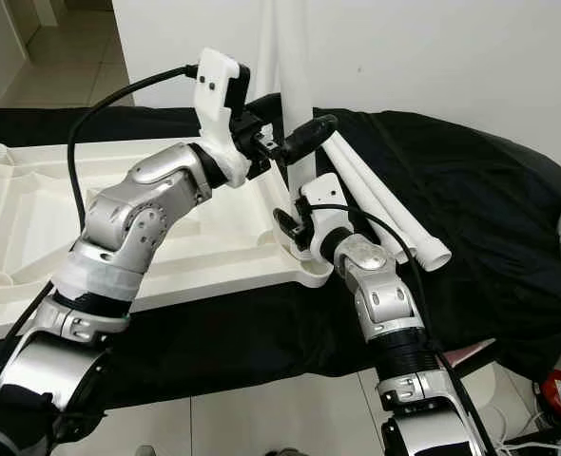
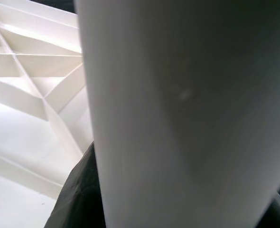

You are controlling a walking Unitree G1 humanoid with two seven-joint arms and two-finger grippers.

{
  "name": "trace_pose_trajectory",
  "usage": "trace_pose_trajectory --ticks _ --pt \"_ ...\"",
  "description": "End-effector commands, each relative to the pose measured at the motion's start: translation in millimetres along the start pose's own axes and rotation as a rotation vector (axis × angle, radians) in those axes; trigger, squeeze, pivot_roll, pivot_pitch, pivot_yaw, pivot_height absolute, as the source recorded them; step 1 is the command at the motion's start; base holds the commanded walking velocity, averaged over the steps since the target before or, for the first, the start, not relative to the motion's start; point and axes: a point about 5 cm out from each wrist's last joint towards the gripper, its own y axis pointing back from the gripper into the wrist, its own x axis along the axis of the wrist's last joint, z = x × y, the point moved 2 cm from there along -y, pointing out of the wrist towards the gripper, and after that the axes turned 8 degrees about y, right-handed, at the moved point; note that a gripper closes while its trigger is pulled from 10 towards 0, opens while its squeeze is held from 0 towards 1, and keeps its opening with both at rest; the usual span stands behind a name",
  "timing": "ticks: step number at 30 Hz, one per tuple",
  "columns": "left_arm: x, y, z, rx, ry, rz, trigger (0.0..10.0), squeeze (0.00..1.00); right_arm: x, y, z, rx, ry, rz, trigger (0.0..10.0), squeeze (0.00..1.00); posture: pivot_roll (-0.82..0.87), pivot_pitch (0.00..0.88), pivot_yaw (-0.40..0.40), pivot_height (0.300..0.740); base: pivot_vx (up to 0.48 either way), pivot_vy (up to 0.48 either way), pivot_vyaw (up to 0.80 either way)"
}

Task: Building children table

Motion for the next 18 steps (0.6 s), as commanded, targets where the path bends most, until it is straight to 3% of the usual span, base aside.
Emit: trace_pose_trajectory --ticks 1,4,5,6,18 --pt "3.4 -5.2 4.8 -0.045 -0.018 -0.011 10.0 0.00 4.4 -2.0 1.5 0.018 0.032 0.008 10.0 0.00 0.04 0.000 -0.036 0.740 0.000 0.000 0.00" --pt "8.1 -8.6 0.9 -0.030 0.021 -0.006 10.0 0.00 2.4 -2.5 -0.9 0.046 0.047 -0.003 10.0 0.00 0.04 0.000 -0.035 0.740 0.000 0.000 0.00" --pt "8.9 -8.8 -0.4 -0.020 0.019 -0.005 6.3 0.00 2.5 -2.2 -1.4 0.052 0.047 -0.001 10.0 0.00 0.04 0.000 -0.035 0.740 0.000 0.000 0.00" --pt "9.8 -8.8 -2.3 -0.006 0.017 0.000 0.0 0.00 2.4 -2.0 -1.7 0.056 0.043 -0.003 10.0 0.00 0.04 0.000 -0.035 0.740 0.000 0.000 0.00" --pt "11.7 -8.1 -11.8 0.041 0.006 0.003 0.0 0.00 1.3 -1.1 2.1 0.043 0.027 -0.009 10.0 0.00 0.04 0.000 -0.033 0.740 0.000 0.000 0.00"
